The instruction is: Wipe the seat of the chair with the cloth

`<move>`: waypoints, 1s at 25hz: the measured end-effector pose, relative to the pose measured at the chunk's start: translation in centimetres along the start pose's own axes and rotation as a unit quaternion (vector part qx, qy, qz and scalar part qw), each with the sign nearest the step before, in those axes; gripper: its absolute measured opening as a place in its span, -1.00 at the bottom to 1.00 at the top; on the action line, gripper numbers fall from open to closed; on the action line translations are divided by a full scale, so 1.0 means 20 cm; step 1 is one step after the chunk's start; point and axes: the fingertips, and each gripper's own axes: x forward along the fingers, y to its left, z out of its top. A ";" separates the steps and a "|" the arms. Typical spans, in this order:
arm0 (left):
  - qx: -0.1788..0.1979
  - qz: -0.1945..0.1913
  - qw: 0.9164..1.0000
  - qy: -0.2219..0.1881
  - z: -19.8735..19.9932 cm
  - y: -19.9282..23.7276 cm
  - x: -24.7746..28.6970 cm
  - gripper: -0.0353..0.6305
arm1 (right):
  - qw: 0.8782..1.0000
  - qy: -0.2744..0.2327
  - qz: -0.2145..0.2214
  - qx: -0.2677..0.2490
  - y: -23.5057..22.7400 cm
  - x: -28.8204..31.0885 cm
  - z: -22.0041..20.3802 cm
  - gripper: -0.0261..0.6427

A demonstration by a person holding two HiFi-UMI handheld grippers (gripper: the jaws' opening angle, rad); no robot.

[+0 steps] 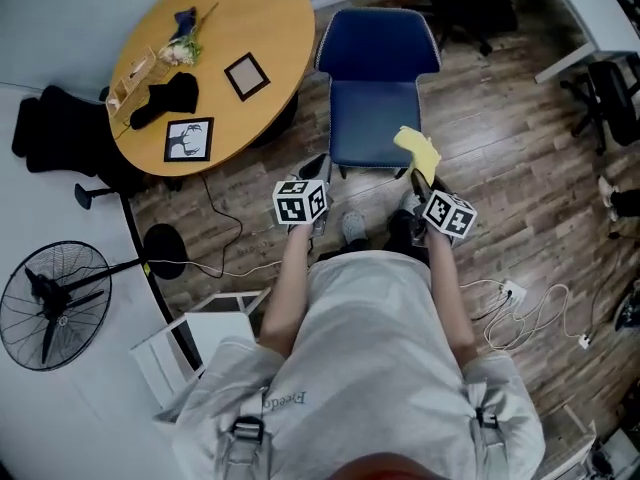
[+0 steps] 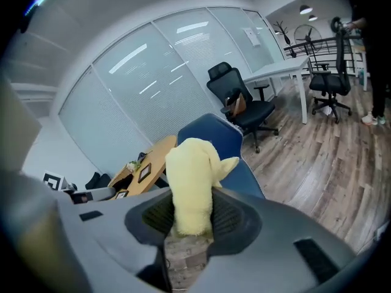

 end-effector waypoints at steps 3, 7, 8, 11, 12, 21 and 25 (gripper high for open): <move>0.013 -0.005 1.000 0.014 -0.04 -0.01 -0.02 -0.81 | 1.000 -0.002 -0.008 0.000 0.02 -0.03 -0.02 -0.49; 0.021 -0.010 1.000 0.002 -0.02 0.00 -0.04 -0.81 | 1.000 0.001 -0.015 -0.026 0.06 -0.03 -0.02 -0.48; 0.022 -0.008 1.000 -0.002 0.00 0.02 -0.04 -0.81 | 0.999 0.000 -0.016 -0.029 0.07 -0.02 -0.02 -0.48; 0.018 -0.004 1.000 -0.011 0.03 0.05 -0.05 -0.81 | 0.999 -0.007 -0.015 -0.032 0.11 -0.03 -0.02 -0.48; 0.018 -0.005 1.000 -0.012 0.04 0.05 -0.05 -0.81 | 0.999 -0.010 -0.016 -0.034 0.13 -0.04 -0.02 -0.48; 0.037 -0.023 0.999 -0.010 0.03 -0.03 -0.04 -0.81 | 0.999 -0.023 -0.025 -0.034 0.14 -0.11 -0.06 -0.48; 0.036 -0.024 0.999 -0.008 0.02 -0.04 -0.04 -0.81 | 0.999 -0.021 -0.026 -0.037 0.14 -0.13 -0.07 -0.48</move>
